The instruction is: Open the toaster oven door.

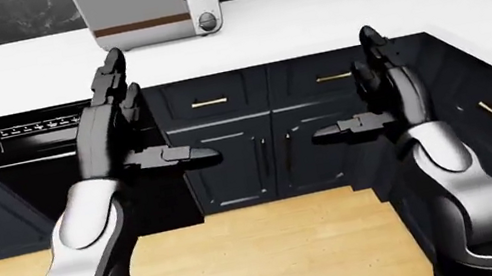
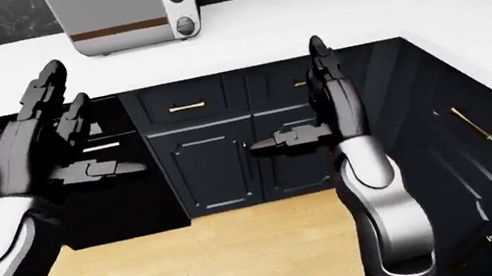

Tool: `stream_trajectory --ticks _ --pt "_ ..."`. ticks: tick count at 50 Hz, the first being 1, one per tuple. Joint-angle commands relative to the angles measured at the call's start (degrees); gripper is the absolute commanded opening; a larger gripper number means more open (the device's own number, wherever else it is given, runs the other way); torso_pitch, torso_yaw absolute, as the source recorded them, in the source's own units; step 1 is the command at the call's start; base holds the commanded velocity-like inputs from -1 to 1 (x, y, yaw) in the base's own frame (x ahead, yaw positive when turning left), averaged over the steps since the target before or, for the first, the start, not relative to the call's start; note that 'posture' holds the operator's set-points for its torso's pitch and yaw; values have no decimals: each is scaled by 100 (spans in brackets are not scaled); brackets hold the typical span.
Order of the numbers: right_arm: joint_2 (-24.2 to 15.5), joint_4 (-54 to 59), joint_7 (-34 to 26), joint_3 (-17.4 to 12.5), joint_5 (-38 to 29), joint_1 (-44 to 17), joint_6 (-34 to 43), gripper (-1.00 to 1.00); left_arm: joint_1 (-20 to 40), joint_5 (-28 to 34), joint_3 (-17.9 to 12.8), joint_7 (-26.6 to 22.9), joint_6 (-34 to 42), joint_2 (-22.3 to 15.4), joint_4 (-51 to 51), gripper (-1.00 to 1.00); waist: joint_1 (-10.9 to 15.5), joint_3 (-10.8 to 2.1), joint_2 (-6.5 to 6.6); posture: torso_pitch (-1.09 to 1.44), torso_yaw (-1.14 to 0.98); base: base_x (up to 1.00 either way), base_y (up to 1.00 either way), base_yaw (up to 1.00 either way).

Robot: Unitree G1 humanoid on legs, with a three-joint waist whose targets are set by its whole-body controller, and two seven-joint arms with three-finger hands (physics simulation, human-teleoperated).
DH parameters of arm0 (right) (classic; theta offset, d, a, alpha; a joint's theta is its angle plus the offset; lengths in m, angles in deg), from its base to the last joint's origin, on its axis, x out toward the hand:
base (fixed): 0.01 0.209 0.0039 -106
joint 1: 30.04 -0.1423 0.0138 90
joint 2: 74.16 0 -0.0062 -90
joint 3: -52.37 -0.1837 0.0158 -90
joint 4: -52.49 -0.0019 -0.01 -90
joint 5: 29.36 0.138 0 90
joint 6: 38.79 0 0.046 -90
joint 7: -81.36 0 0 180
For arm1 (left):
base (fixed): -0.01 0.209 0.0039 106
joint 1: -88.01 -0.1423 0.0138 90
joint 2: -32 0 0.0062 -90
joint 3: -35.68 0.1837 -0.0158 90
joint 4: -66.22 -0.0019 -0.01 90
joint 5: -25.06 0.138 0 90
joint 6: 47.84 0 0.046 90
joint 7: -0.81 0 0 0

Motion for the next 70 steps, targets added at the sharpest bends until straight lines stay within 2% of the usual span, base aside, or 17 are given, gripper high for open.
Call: stream_trajectory --ticks 1,6,10,15,18,27,30,32,33,34,42,46,49,51,55,59,70 --pt "-55 -281 70 -40 76 -162 -44 100 248 -38 -50 -11 -33 -92 270 100 -11 -28 27 0 0 31 0 0" --pt "-64 -347 86 -7 140 -161 -30 100 126 -49 -49 5 -116 -57 274 100 -15 67 -201 0 0 31 0 0" --pt "-86 -443 100 -22 177 -207 51 100 106 -40 -44 18 -145 -49 266 100 -23 15 -161 0 0 33 0 0" --pt "-55 -513 121 15 197 -165 67 100 34 -5 -42 12 -264 -45 224 100 -60 70 87 0 0 44 0 0" --pt "-53 -538 119 17 213 -153 63 100 -24 17 -13 13 -356 -15 189 100 -101 -30 495 0 0 44 0 0" --pt "-22 -515 98 63 201 -73 -19 100 -83 84 70 14 -505 65 80 100 58 -39 174 0 0 44 0 0" --pt "-14 -464 85 31 210 -52 -76 100 -152 116 100 -23 -648 104 -10 100 128 -78 -65 0 0 45 0 0" --pt "-14 -429 81 27 215 -40 -121 100 -130 131 108 -26 -605 109 13 100 125 -195 -410 0 0 45 0 0" --pt "-12 -455 88 30 218 -39 -97 100 -132 136 110 -30 -605 109 13 100 49 -59 -241 0 0 45 0 0" --pt "-13 -446 86 28 221 -35 -105 100 -137 141 111 -35 -618 112 3 100 94 27 -344 0 0 44 0 0" --pt "-21 -464 70 45 243 -42 -35 100 -48 182 135 -56 -536 112 15 100 -102 8 -44 0 0 45 0 0" --pt "-9 -491 64 76 225 -26 -31 100 -39 197 140 -65 -527 120 9 100 -145 -168 429 0 0 45 0 0" --pt "-1 -501 60 78 217 -28 -37 100 -82 196 127 -79 -556 130 16 100 -85 42 431 0 0 40 0 0" --pt "4 -490 55 75 208 -16 -63 100 -99 198 119 -81 -569 132 17 100 -41 -126 392 0 0 12 0 0" --pt "13 -494 53 78 203 -11 -78 100 -97 208 138 -79 -584 140 2 100 -35 3 189 0 0 0 0 0" --pt "-5 -491 21 103 150 15 -84 100 -113 228 159 -84 -634 160 -33 100 -5 -67 -286 0 0 0 0 0" --pt "10 -474 -40 70 90 77 -136 100 -129 270 194 -95 -676 200 -62 100 -16 -118 -57 0 0 2 2 0"
